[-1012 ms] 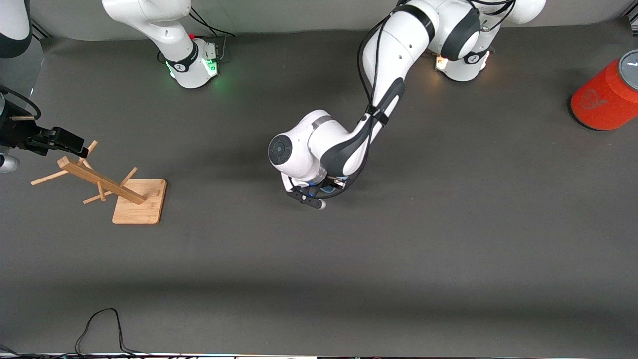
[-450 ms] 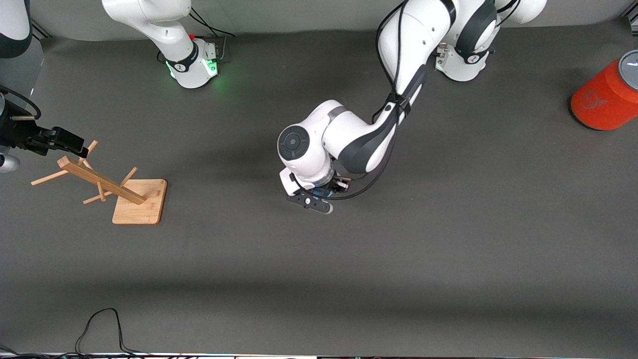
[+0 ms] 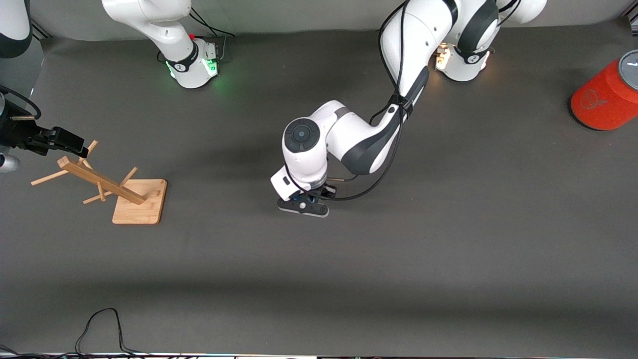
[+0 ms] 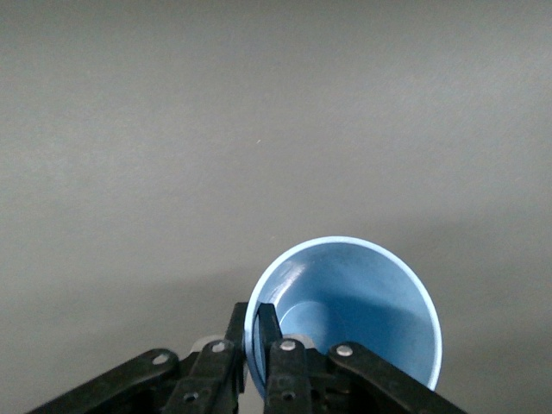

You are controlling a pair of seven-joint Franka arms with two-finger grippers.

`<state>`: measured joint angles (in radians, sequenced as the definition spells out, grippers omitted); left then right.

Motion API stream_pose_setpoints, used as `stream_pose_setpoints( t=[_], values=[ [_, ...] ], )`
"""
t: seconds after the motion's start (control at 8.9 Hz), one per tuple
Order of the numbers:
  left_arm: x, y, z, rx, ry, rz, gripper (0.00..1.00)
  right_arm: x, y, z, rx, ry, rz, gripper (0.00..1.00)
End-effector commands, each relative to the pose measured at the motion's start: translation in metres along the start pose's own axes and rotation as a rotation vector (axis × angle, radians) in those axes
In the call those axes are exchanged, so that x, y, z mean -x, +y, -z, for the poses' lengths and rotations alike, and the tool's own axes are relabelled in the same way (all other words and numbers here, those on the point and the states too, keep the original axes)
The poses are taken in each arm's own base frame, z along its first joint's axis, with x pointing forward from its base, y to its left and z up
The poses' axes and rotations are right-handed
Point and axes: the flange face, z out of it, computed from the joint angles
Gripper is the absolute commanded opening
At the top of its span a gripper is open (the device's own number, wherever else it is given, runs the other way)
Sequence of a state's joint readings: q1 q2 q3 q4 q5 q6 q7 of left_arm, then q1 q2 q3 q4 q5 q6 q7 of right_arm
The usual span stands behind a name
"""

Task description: Rotate and upright cup with both arms

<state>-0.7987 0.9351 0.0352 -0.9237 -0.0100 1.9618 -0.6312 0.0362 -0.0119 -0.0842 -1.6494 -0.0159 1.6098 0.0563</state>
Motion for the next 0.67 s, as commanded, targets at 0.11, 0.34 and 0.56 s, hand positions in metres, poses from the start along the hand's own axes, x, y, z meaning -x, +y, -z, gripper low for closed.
stream_pose_setpoints(
  t=[0.11,0.34,0.56],
  values=[
    [0.018,0.013,-0.032,0.059,0.101,0.066,0.00,-0.002,0.000,0.002,-0.007,0.010,0.004,1.00],
    [0.035,0.004,-0.048,0.080,0.153,0.048,0.00,-0.002,0.000,0.002,-0.007,0.012,0.004,1.00],
    [0.046,-0.005,-0.055,0.055,0.173,0.011,0.00,-0.002,0.000,0.001,-0.007,0.010,0.004,1.00]
  ],
)
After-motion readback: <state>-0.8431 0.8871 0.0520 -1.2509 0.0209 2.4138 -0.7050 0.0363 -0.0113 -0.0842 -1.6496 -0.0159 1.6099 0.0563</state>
